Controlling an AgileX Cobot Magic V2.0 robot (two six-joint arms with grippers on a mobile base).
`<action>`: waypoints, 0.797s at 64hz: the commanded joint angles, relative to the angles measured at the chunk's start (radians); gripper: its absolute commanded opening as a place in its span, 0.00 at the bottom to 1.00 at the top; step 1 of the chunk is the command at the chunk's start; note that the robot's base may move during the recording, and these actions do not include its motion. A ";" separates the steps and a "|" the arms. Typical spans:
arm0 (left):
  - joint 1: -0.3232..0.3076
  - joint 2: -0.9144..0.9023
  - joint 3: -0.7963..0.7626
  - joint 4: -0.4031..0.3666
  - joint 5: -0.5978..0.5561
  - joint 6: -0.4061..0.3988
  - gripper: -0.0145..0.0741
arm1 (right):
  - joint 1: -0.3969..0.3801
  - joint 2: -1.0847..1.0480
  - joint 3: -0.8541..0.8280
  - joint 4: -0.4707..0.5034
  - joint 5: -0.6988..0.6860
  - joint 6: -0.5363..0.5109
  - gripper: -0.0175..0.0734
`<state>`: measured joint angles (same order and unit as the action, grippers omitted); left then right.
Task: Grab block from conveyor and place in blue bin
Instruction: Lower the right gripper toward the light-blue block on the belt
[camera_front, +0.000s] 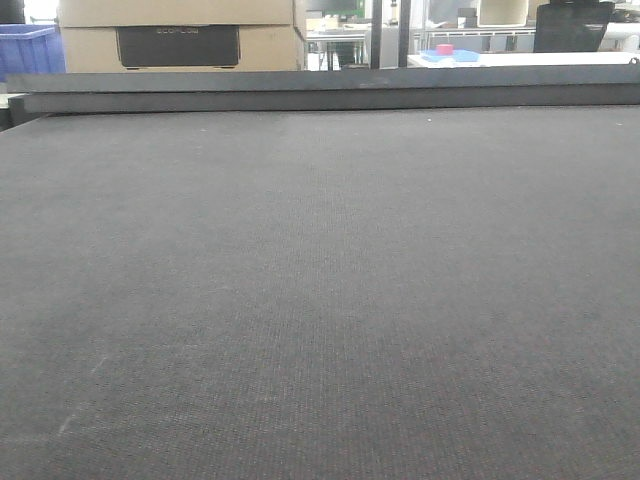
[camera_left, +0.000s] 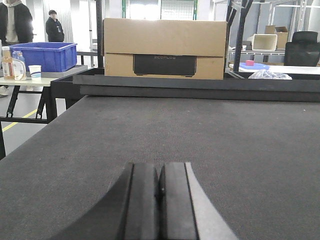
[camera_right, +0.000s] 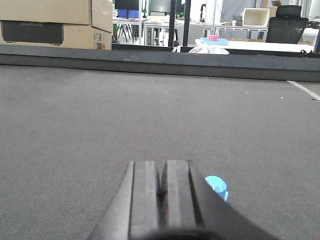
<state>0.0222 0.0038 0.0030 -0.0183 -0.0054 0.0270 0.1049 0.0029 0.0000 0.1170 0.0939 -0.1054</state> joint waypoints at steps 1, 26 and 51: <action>0.003 -0.004 -0.003 0.002 -0.017 -0.005 0.04 | -0.004 -0.003 0.000 -0.007 -0.020 -0.001 0.02; 0.003 -0.004 -0.003 0.002 -0.039 -0.005 0.04 | -0.004 -0.003 0.000 -0.011 -0.020 -0.001 0.02; 0.003 -0.004 -0.003 0.002 -0.039 -0.005 0.04 | -0.004 -0.003 0.000 -0.027 -0.070 -0.003 0.02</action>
<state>0.0222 0.0038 0.0030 -0.0183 -0.0276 0.0270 0.1049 0.0029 0.0000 0.0984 0.0781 -0.1054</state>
